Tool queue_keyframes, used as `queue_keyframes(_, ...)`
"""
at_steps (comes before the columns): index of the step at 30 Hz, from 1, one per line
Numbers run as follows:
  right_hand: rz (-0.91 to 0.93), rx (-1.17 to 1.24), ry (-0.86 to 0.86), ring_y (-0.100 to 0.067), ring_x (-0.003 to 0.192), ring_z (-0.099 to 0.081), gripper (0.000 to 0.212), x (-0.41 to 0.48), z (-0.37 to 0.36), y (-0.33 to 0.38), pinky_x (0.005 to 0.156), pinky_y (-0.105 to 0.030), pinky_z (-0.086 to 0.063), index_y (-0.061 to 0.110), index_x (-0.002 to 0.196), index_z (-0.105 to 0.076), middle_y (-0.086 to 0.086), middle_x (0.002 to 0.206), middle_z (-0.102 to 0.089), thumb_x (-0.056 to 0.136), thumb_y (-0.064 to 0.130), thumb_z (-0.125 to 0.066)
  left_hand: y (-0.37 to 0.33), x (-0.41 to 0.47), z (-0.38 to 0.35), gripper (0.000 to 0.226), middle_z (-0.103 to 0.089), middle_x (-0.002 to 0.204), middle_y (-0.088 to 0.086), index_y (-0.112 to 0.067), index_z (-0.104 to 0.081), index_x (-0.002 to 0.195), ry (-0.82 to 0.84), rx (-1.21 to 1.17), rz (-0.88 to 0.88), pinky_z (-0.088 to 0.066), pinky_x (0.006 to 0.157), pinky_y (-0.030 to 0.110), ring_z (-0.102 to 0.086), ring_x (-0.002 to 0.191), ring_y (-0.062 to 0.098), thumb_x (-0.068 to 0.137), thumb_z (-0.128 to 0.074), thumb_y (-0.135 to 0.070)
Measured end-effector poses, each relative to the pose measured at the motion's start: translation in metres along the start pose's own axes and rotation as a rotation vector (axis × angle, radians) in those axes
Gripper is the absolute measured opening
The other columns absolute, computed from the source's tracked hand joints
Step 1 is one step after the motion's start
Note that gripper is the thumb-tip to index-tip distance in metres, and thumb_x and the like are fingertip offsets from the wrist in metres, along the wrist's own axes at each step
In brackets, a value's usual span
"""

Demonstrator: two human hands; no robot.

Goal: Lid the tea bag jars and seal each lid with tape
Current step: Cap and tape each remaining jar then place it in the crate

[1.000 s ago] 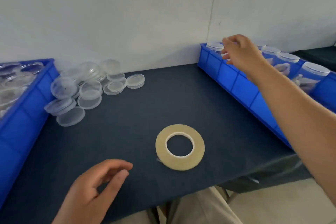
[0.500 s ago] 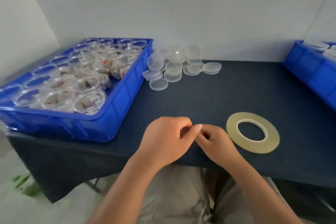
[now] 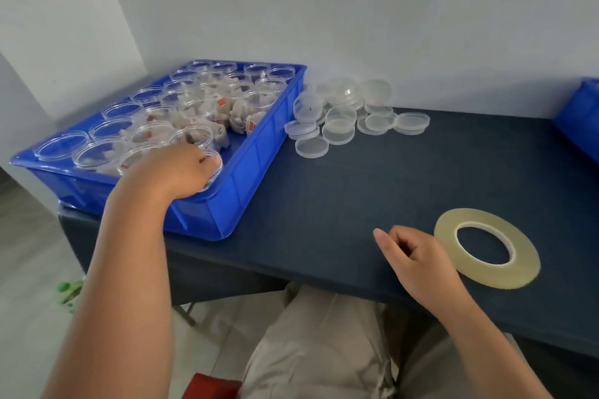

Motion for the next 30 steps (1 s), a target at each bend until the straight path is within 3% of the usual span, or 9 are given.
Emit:
queue_keyframes(2,0.007,-0.003,-0.011,-0.008,0.053,-0.040,0.054,0.000,0.000,0.000,0.052,-0.023,-0.036,0.011,0.066,-0.043,0.001,0.057,-0.042,0.103,0.048,-0.057,-0.005,-0.005,-0.011,0.070,-0.069,0.127,0.010,-0.014,-0.072,0.121,0.077,-0.024,-0.030,-0.042,0.090,0.041,-0.062,0.110,0.028,0.107,-0.028,-0.067)
queue_keyframes(5,0.011,-0.013,-0.014,-0.007,0.053,-0.043,0.051,0.000,0.000,0.000,0.053,-0.023,-0.039,0.016,0.064,-0.044,0.004,0.056,-0.045,0.102,0.048,-0.057,-0.004,-0.009,-0.020,0.064,-0.053,0.078,0.002,-0.016,-0.053,0.079,0.079,0.007,-0.120,-0.038,0.068,0.037,-0.051,0.071,0.021,0.094,-0.045,-0.078)
queue_keyframes(9,0.015,-0.011,-0.016,-0.008,0.054,-0.043,0.052,0.000,0.000,0.000,0.053,-0.024,-0.038,0.012,0.066,-0.047,-0.002,0.060,-0.047,0.102,0.049,-0.057,0.001,-0.014,-0.014,0.062,-0.043,0.063,0.002,-0.015,-0.043,0.069,0.023,-0.125,-0.131,-0.034,0.062,0.037,-0.044,0.060,0.020,0.098,-0.052,-0.070)
queue_keyframes(13,0.037,0.003,-0.021,-0.008,0.053,-0.040,0.053,0.000,0.001,0.001,0.052,-0.026,-0.037,0.010,0.066,-0.045,-0.004,0.060,-0.046,0.103,0.047,-0.058,0.007,-0.012,0.002,0.041,-0.070,0.086,0.007,-0.020,-0.069,0.080,-0.041,-0.137,-0.115,-0.051,0.076,0.045,-0.065,0.078,0.026,0.111,-0.047,-0.036)
queue_keyframes(16,0.031,0.016,-0.024,-0.008,0.054,-0.044,0.051,0.000,0.001,-0.001,0.052,-0.022,-0.039,0.015,0.065,-0.045,0.003,0.057,-0.046,0.103,0.046,-0.058,0.012,-0.015,0.032,0.039,-0.071,0.115,0.013,-0.022,-0.075,0.108,-0.256,-0.070,-0.048,-0.046,0.083,0.045,-0.060,0.093,0.027,0.112,-0.036,-0.022)
queue_keyframes(20,0.023,0.016,-0.017,-0.008,0.055,-0.045,0.052,0.001,0.000,0.000,0.053,-0.023,-0.041,0.016,0.065,-0.047,0.003,0.058,-0.048,0.099,0.054,-0.055,-0.002,-0.043,0.090,0.034,-0.069,0.099,0.014,-0.019,-0.073,0.104,-0.681,-0.119,-0.172,-0.042,0.076,0.045,-0.057,0.086,0.035,0.110,-0.040,-0.023)
queue_keyframes(23,0.016,0.007,-0.020,-0.012,0.060,-0.053,0.057,-0.001,0.001,0.003,0.054,-0.022,-0.043,0.017,0.069,-0.053,0.002,0.064,-0.056,0.092,0.069,-0.049,-0.035,-0.067,0.118,0.035,-0.066,0.094,0.006,-0.021,-0.072,0.102,-0.813,-0.132,-0.363,-0.040,0.073,0.042,-0.056,0.084,0.032,0.110,-0.039,-0.030)
queue_keyframes(27,0.023,0.064,-0.037,0.002,0.097,-0.067,0.048,-0.003,0.002,0.005,0.073,-0.013,-0.053,0.040,0.107,-0.064,0.024,0.099,-0.069,0.081,0.080,-0.059,-0.103,-0.069,0.107,0.030,-0.061,0.092,0.000,-0.024,-0.071,0.098,-0.676,-0.140,-0.554,-0.035,0.071,0.038,-0.051,0.083,0.025,0.109,-0.045,-0.032)
queue_keyframes(30,0.012,0.134,-0.003,0.012,0.133,-0.050,0.097,-0.004,0.000,0.003,0.103,-0.013,-0.046,0.042,0.154,-0.041,0.032,0.142,-0.052,0.073,0.088,-0.067,-0.164,-0.065,0.050,0.026,-0.062,0.103,-0.004,-0.028,-0.071,0.101,-0.461,-0.068,-0.689,-0.046,0.079,0.040,-0.057,0.093,0.021,0.111,-0.047,-0.029)
Point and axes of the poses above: each hand's wrist, its own x-axis towards the middle knuckle, its own z-axis out of the back of the hand, y = z × x, the point moved 8 cm from there along x, towards the middle knuckle
